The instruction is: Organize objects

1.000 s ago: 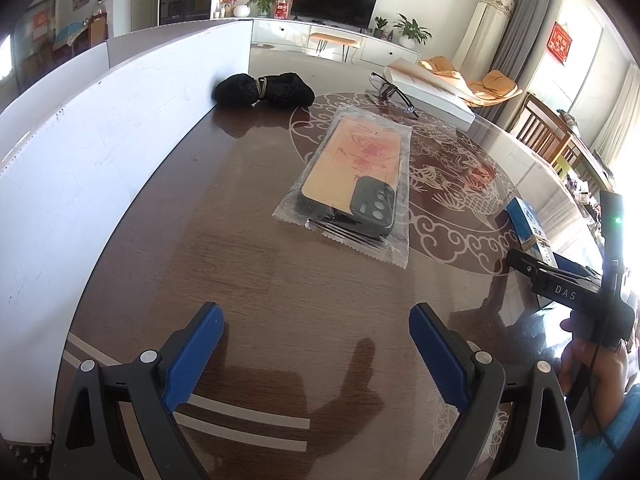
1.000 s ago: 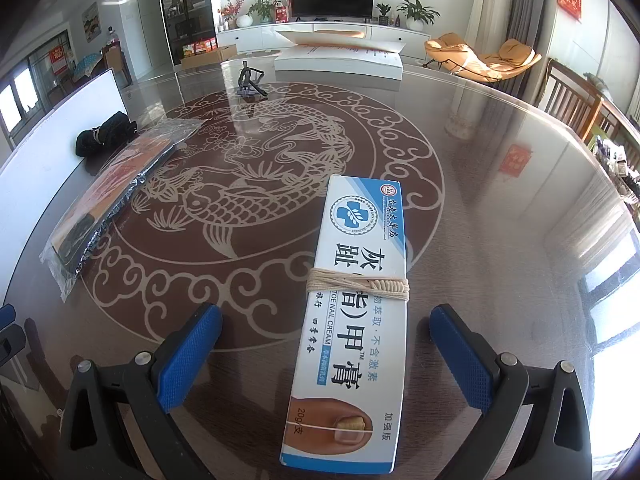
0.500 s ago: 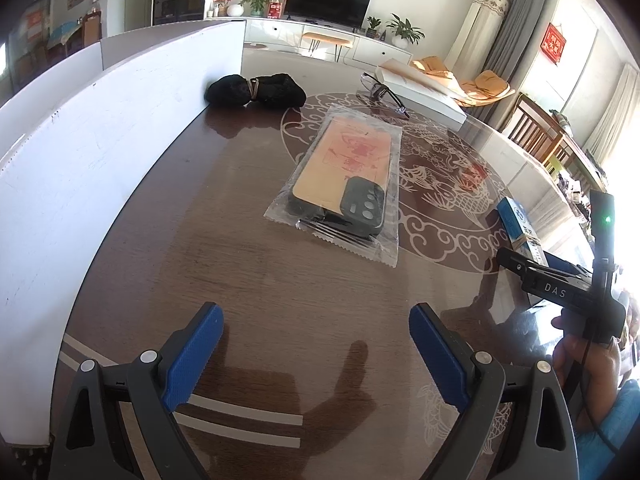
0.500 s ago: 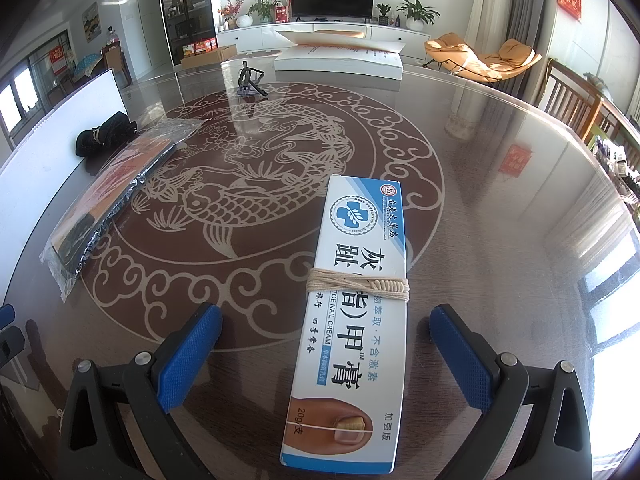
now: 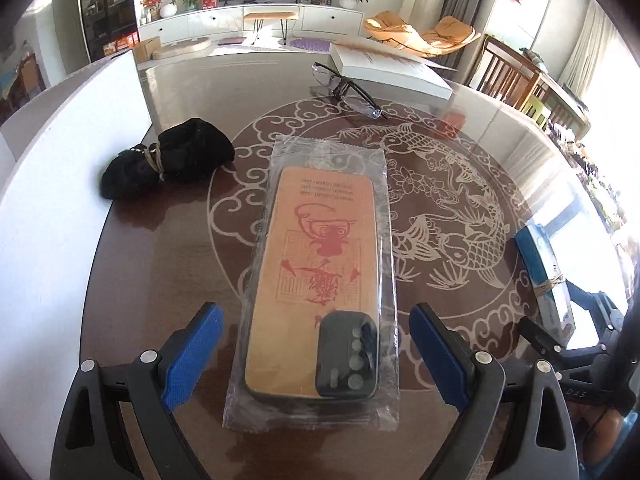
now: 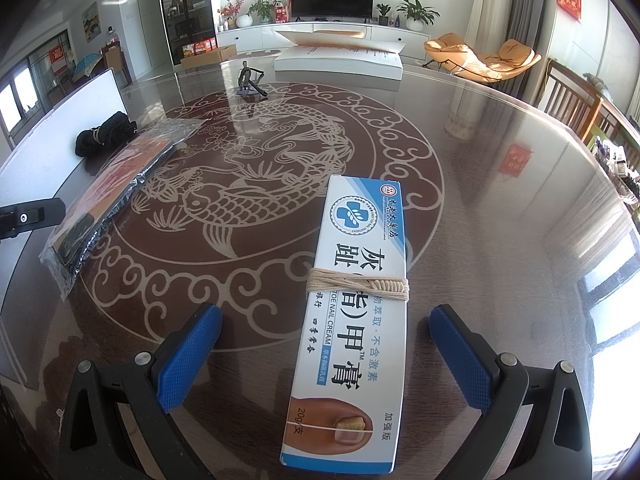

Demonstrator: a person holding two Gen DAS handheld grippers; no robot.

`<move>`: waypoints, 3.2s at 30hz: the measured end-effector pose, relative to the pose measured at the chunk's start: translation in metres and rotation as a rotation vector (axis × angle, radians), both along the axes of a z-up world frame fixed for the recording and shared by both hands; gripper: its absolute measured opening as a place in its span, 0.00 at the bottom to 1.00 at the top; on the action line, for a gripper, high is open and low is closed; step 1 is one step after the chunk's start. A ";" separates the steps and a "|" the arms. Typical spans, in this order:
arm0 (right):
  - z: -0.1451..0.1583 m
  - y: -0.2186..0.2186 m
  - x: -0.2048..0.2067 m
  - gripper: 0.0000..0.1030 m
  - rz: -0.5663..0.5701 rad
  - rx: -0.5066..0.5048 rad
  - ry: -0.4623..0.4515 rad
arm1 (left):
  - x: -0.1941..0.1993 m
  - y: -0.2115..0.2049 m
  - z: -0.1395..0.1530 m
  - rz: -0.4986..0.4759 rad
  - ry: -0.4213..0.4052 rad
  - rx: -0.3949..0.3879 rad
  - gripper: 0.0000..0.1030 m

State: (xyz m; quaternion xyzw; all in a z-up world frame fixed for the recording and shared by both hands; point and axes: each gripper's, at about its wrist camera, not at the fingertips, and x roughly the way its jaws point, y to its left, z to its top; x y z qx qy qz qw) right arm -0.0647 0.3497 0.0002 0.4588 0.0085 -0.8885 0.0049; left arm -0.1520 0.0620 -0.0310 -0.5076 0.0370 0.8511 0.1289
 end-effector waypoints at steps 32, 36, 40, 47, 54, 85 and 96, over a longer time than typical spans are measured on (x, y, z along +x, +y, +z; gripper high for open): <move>0.026 -0.002 -0.005 0.43 0.079 -0.035 -0.149 | 0.093 -0.018 0.046 0.062 0.226 -0.116 0.72; 0.036 0.000 0.004 0.43 0.071 -0.099 -0.138 | 0.099 -0.020 0.045 0.065 0.225 -0.111 0.72; 0.046 0.002 0.012 0.43 0.064 -0.194 -0.128 | 0.106 -0.027 0.046 0.082 0.228 -0.084 0.72; 0.065 -0.006 0.022 0.43 0.082 -0.395 -0.108 | 0.134 -0.055 0.079 0.140 0.318 0.052 0.72; 0.090 -0.038 0.022 0.43 0.133 -0.511 -0.072 | 0.163 -0.106 0.127 0.243 0.419 0.184 0.72; 0.125 -0.328 -0.015 1.00 0.538 -0.380 0.152 | 0.168 -0.258 0.094 0.644 0.282 0.088 0.91; 0.024 -0.079 0.001 1.00 0.123 -0.035 0.000 | 0.165 -0.037 0.056 0.082 0.199 0.132 0.92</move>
